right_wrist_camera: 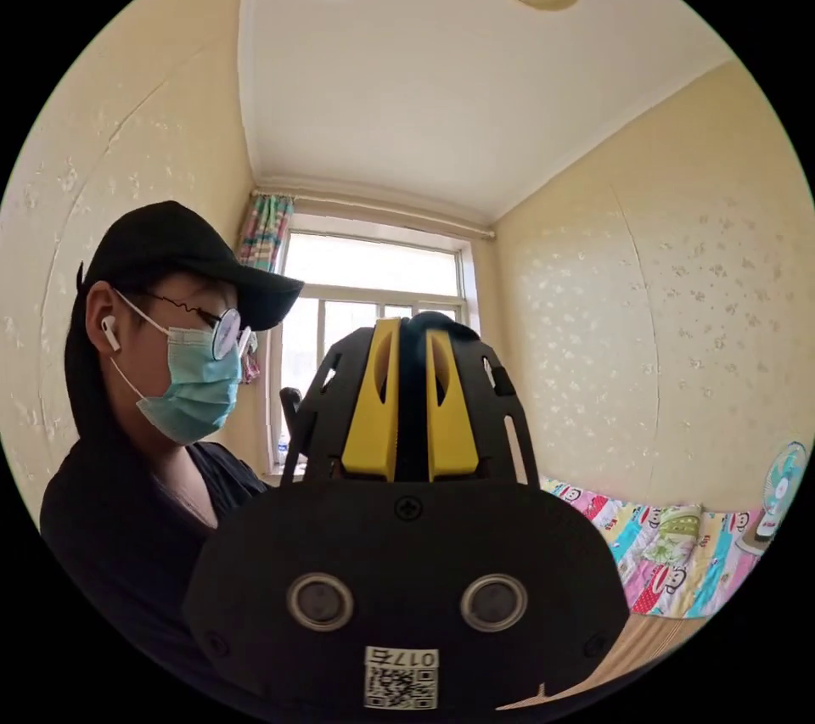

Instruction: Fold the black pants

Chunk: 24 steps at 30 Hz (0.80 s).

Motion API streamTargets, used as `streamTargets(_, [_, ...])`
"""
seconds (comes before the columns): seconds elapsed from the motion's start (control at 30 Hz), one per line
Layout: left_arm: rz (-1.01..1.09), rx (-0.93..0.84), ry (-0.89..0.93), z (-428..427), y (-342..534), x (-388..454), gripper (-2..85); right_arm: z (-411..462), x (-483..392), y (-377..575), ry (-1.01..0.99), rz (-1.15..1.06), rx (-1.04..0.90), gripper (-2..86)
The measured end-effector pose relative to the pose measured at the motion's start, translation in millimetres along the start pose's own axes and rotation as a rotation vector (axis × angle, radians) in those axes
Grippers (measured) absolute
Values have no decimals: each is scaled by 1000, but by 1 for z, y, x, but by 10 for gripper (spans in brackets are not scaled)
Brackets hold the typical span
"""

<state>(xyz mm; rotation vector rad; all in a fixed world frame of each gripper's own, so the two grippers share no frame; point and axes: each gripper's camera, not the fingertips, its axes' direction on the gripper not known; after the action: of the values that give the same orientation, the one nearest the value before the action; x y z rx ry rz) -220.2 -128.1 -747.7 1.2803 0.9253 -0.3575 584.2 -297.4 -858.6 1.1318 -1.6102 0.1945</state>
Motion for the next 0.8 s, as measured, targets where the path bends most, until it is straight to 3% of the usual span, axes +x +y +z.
streamTargets(0.07, [8, -129, -43, 69, 14, -28, 41, 37, 59, -17, 229, 3, -76, 23])
streamTargets(0.17, [-23, -490, -89, 240, 54, -104, 55, 118, 186, -45, 568, 56, -265, 39])
streamTargets(0.23, [-34, -730, -145, 350, 122, -176, 74, 159, 279, -42, 669, 150, -353, 53])
streamTargets(0.3, [-82, -902, -228, 382, 185, -229, 73, 180, 359, -15, 759, 343, -496, 61])
streamTargets(0.37, [-106, -1010, -265, 380, 253, -273, 75, 178, 412, 43, 773, 530, -536, 57])
streamTargets(0.5, [-157, -1241, -313, 306, 447, -354, 79, 169, 438, 166, 759, 506, -673, 41])
streamTargets(0.63, [-334, -1691, -290, 198, 675, -401, 81, 141, 458, 366, 779, 679, -1074, 35])
streamTargets(0.8, [-376, -1999, -213, 93, 841, -395, 96, 74, 431, 530, 760, 938, -1363, 44])
